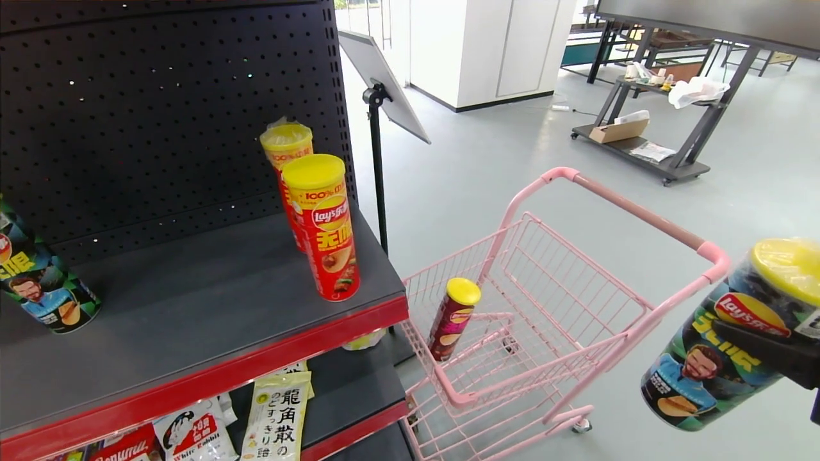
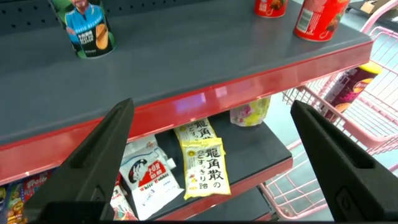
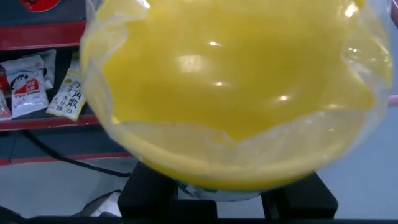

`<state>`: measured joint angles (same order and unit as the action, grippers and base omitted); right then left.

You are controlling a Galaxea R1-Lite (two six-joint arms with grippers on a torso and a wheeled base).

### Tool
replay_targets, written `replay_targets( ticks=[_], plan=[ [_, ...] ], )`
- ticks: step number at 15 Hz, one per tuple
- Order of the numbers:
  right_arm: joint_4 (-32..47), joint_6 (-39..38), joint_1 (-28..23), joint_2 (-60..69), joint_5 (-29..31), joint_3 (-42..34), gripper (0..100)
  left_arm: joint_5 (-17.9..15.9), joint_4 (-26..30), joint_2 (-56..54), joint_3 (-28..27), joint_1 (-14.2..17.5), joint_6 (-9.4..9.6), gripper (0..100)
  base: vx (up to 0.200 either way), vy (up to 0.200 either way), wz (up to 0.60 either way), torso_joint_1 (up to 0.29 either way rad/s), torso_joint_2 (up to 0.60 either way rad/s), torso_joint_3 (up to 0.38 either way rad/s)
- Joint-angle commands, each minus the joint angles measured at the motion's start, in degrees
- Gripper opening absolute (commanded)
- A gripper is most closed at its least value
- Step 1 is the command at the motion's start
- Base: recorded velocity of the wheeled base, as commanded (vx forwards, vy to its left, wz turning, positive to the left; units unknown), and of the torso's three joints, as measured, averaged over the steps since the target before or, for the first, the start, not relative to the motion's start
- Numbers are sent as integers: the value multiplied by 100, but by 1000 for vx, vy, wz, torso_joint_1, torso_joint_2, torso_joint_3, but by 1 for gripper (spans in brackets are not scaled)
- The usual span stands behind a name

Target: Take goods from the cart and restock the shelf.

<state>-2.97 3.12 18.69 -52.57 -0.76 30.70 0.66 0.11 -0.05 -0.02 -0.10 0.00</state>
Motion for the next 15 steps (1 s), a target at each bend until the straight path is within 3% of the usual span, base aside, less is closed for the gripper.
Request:
replay_targets(
  ticks=[1,4,13,15],
  plan=[
    [-1,57,12,-105,-83,-2,0,4,-2,5,2,1,0,100,0,0,0,159,-354,-207],
    [-10,259,12,-210,-267,7,0,4,-2,5,2,1,0,100,0,0,0,24,-60,-34],
    [-10,286,65,-368,-294,-37,0,4,-2,5,2,1,-9,100,0,0,600,8,-2,-1],
    [-19,435,65,-307,-302,-125,0,4,-2,5,2,1,-9,100,0,0,0,0,0,0]
  ],
)
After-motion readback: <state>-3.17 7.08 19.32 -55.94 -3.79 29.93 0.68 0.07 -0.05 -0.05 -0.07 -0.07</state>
